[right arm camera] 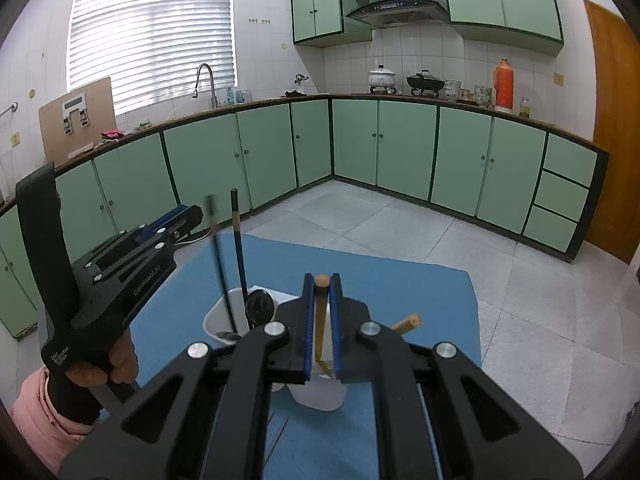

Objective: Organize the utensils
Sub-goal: 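Open the left tool to drop the black chopstick in while the right tool releases the wooden one, then withdraw both tools from the caddy over the two grey chopsticks, then lower the right tool onto one dark grey chopstick and close it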

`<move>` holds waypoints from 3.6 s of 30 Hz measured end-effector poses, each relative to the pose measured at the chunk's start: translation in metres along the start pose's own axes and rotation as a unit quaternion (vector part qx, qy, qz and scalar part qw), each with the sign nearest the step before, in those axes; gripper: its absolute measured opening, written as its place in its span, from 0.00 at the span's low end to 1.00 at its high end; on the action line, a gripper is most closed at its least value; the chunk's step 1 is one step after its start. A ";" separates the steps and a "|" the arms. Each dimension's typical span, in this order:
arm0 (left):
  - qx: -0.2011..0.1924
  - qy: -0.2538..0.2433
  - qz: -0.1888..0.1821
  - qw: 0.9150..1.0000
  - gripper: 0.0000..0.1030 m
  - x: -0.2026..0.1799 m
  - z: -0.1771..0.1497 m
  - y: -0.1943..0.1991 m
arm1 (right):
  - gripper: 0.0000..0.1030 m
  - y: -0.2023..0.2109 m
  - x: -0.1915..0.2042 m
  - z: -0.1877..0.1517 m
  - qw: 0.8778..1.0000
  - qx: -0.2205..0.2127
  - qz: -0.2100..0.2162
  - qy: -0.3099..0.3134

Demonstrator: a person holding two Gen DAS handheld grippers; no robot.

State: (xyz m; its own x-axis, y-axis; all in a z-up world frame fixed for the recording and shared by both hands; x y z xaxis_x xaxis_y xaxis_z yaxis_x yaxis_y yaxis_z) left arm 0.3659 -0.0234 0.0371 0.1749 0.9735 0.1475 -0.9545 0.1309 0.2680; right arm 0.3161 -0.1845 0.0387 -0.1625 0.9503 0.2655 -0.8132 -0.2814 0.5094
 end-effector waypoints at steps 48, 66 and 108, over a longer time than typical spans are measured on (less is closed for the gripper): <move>0.084 -0.005 -0.003 0.996 0.94 -0.021 -0.132 0.164 | 0.93 0.089 -0.026 -0.180 0.998 -0.020 -0.045 -0.049; 0.127 -0.055 0.006 0.990 0.94 -0.045 -0.220 0.204 | 0.90 0.092 0.005 -0.276 0.997 -0.014 -0.065 -0.039; 0.123 -0.033 0.011 0.992 0.94 -0.033 -0.244 0.225 | 0.08 0.075 0.032 -0.328 0.994 -0.068 -0.083 -0.027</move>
State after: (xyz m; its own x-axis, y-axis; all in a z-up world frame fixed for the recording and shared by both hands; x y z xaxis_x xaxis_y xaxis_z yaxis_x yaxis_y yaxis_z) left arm 0.0868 0.0193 -0.1399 0.1779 0.9602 0.2155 -0.8722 0.0524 0.4864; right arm 0.0662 -0.1311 -0.1830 0.0068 0.9727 0.2319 -0.8949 -0.0976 0.4356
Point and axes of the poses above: each gripper's, at about its wrist camera, not at the fingertips, and y roughly against the way its jaws point, x to its left, z to its top, the point moved 4 cm from there along -y, roughly the way its jaws point, and after that the axes turned 15 degrees about -y, right-handed, at the moved point
